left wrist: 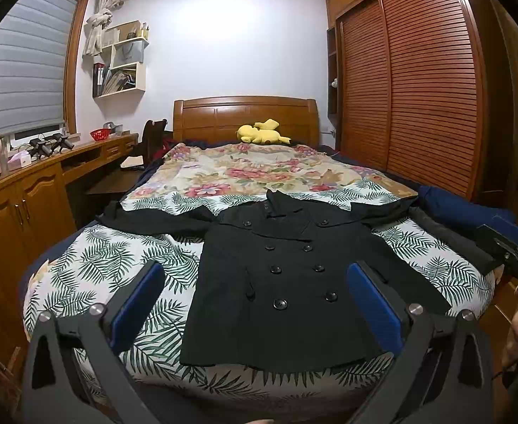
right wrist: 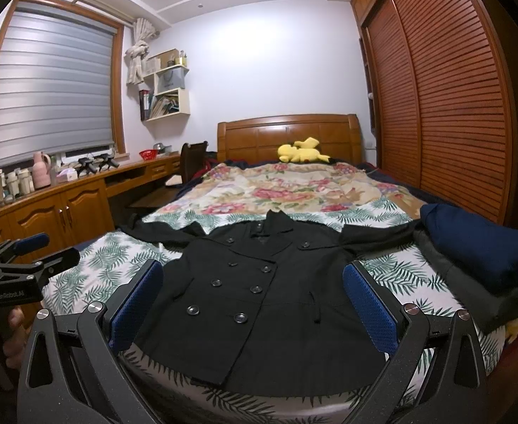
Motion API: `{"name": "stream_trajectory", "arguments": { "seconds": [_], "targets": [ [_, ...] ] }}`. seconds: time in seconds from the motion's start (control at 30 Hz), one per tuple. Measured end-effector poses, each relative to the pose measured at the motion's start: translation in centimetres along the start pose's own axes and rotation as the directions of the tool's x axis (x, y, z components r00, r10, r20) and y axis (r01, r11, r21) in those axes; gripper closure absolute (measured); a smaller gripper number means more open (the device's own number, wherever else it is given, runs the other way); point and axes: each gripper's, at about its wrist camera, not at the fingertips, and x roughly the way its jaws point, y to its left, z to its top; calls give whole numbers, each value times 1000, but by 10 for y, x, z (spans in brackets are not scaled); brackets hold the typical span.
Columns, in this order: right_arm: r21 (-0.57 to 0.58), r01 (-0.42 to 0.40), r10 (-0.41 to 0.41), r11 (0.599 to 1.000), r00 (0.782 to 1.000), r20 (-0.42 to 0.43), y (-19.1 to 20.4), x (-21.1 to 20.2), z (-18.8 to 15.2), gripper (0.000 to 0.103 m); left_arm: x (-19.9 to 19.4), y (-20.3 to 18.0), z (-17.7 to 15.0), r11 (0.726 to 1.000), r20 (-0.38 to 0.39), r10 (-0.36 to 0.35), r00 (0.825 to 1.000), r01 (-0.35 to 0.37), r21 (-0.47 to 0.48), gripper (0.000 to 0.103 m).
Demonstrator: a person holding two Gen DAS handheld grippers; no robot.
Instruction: Fold large clothes
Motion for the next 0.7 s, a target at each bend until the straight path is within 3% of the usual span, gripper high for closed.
{"name": "stream_trajectory", "arguments": {
  "seconds": [0.7],
  "targets": [
    [1,1,-1,1000,1000,1,3,-1,1,0,-3,1,3,1000,4,1,1000,-1,-1,0]
  ]
}}
